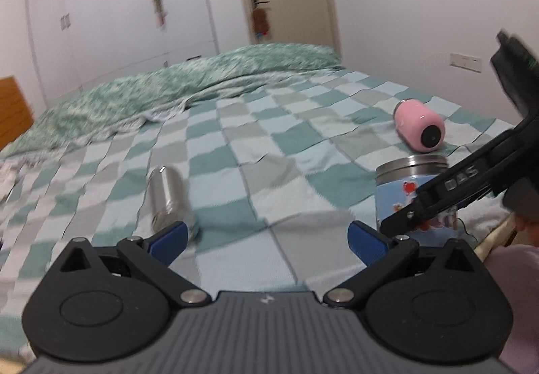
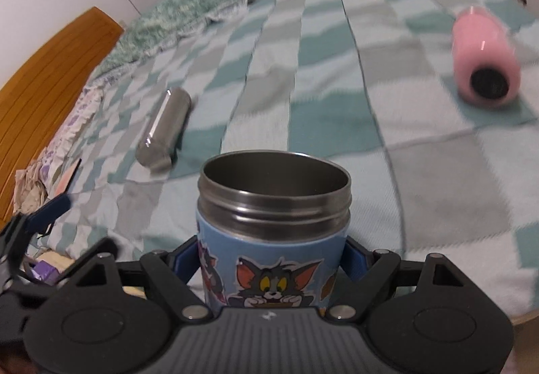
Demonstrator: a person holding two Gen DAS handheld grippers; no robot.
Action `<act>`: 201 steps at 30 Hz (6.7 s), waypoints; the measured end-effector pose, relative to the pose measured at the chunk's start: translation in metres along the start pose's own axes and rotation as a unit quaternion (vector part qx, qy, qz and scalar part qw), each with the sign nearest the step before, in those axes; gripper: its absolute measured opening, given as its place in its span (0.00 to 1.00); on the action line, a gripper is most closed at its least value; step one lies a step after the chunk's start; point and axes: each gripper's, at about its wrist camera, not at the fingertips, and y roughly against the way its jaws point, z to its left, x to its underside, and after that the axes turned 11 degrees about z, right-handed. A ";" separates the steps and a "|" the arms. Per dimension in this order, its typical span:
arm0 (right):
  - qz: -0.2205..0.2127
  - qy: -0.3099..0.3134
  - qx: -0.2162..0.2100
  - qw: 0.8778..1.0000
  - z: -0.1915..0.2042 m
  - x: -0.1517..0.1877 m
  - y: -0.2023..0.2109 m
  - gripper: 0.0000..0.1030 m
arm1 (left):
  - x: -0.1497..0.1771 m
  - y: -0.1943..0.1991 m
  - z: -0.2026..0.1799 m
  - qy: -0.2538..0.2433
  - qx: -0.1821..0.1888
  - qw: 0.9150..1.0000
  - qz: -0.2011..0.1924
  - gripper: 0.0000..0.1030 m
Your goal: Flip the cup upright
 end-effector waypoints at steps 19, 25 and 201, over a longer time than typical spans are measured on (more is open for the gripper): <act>-0.068 0.051 0.027 0.996 0.004 -0.014 -0.021 0.96 | 0.015 0.012 0.005 0.106 -0.027 0.994 0.029 1.00; -0.131 0.071 0.022 0.989 -0.013 -0.009 0.009 1.00 | 0.003 0.006 -0.010 0.127 -0.020 0.991 0.035 1.00; -0.402 0.172 0.164 0.884 -0.065 0.162 0.069 1.00 | 0.101 0.036 -0.077 0.159 -0.110 0.967 -0.169 1.00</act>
